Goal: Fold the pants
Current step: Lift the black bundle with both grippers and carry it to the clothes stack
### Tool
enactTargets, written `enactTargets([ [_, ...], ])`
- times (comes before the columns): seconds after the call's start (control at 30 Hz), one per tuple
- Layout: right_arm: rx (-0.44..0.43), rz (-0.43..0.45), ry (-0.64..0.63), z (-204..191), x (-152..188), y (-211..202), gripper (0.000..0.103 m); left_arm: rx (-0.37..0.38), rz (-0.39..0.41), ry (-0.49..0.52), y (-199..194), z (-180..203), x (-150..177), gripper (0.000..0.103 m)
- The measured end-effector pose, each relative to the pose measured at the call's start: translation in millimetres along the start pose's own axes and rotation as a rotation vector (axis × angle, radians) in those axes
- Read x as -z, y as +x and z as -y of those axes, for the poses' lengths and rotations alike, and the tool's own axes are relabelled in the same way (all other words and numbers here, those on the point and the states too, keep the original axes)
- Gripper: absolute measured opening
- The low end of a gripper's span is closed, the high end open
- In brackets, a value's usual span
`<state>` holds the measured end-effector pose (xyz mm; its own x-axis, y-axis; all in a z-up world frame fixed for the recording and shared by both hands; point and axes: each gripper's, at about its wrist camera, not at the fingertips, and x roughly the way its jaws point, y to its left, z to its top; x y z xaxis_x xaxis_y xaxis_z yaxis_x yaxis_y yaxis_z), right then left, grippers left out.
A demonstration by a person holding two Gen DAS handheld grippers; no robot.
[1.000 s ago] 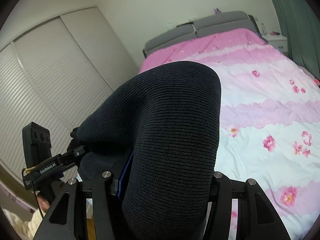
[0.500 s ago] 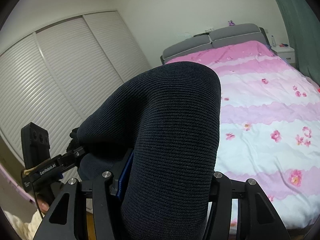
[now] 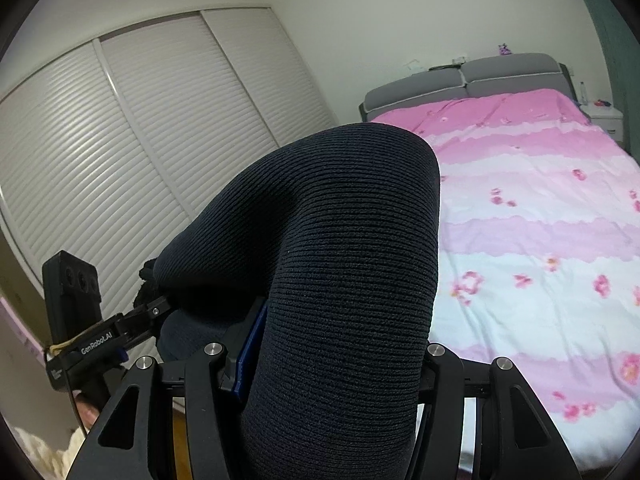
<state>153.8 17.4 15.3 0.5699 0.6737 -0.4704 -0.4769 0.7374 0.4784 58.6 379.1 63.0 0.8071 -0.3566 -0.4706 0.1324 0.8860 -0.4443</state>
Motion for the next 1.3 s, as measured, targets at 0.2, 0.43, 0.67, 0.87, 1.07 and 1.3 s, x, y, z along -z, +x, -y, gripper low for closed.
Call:
enactTargets([
  [0.2, 0.001, -0.012, 0.029, -43.3, -9.9, 80.0, 0.055, 0.008, -0.023, 0.010, -11.7, -90.3, -42.3, 0.045],
  [0.43, 0.000, -0.023, 0.005, -81.3, -31.3, 156.1, 0.055, 0.007, -0.027, -0.029, -7.2, -161.6, -82.3, 0.045],
  [0.67, -0.005, -0.038, -0.031, -86.9, -62.6, 206.6, 0.055, -0.007, -0.019, -0.076, 22.9, -203.0, -116.1, 0.045],
  [0.87, -0.057, -0.067, -0.013, -70.0, -95.3, 254.2, 0.056, -0.049, -0.052, -0.105, 69.5, -237.3, -167.1, 0.045],
  [1.07, -0.094, -0.144, 0.035, -42.7, -140.2, 330.0, 0.056, -0.093, -0.113, -0.171, 118.6, -285.6, -193.2, 0.045],
  [1.3, -0.092, -0.237, 0.137, -16.8, -129.4, 402.9, 0.056, -0.144, -0.277, -0.198, 183.9, -352.5, -198.9, 0.045],
])
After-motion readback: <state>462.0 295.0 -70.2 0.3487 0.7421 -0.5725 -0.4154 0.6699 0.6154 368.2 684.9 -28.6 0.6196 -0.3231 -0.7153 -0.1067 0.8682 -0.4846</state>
